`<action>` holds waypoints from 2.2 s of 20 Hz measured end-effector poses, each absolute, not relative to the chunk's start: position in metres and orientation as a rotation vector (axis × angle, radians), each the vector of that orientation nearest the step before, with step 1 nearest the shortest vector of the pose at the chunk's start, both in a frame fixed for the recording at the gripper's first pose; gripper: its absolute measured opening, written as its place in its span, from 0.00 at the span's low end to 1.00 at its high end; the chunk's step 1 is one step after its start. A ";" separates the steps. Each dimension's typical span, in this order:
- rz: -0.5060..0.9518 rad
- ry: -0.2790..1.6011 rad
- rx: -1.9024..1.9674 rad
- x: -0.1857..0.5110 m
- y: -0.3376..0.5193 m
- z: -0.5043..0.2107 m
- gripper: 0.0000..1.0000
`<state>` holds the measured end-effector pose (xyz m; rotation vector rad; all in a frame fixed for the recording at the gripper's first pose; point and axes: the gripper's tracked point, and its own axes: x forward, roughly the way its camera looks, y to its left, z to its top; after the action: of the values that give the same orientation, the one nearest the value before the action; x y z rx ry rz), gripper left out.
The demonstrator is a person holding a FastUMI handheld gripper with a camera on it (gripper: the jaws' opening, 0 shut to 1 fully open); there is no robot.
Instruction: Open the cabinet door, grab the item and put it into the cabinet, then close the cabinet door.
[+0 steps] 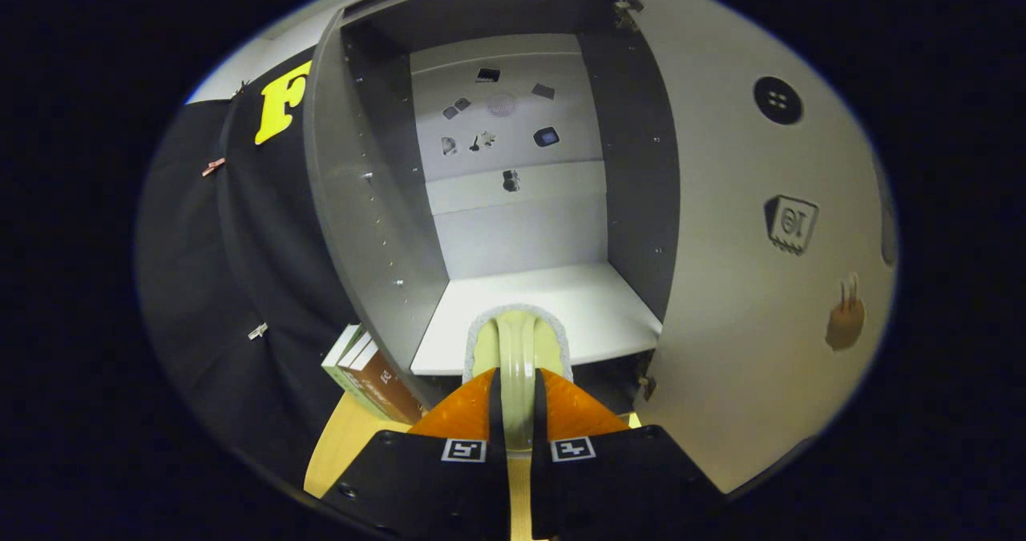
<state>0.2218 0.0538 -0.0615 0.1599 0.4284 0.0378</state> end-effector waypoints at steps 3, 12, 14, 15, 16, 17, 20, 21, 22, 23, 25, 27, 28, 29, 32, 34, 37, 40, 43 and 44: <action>0.026 0.443 0.138 0.268 0.056 -0.071 0.14; -0.048 0.432 0.133 0.384 0.042 -0.096 0.15; -0.060 0.437 0.117 0.400 0.039 -0.098 0.15; -0.060 0.444 0.106 0.407 0.040 -0.100 0.15; -0.058 0.457 0.096 0.413 0.040 -0.103 0.15; -0.062 0.463 0.090 0.419 0.041 -0.106 0.15; -0.076 0.449 0.075 0.431 0.040 -0.107 0.18; -0.081 0.447 0.069 0.435 0.039 -0.109 0.18; -0.082 0.456 0.068 0.436 0.039 -0.112 0.21; -0.075 0.458 0.071 0.438 0.042 -0.114 0.24; -0.070 0.455 0.063 0.440 0.044 -0.116 0.36; -0.058 0.443 0.055 0.440 0.046 -0.114 0.56; -0.058 0.435 0.057 0.440 0.046 -0.112 0.70; -0.059 0.425 0.064 0.441 0.045 -0.108 0.84; -0.083 0.391 0.086 0.435 0.034 -0.093 1.00; -0.088 0.367 0.102 0.425 0.028 -0.081 1.00; -0.092 0.277 0.092 0.398 0.018 -0.048 1.00; -0.081 0.179 0.094 0.353 0.015 -0.014 0.99; -0.065 0.087 0.103 0.293 0.012 0.021 1.00; -0.062 0.055 0.102 0.273 0.009 0.032 0.99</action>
<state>0.2725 0.0093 0.0316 0.1024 0.0546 -0.0624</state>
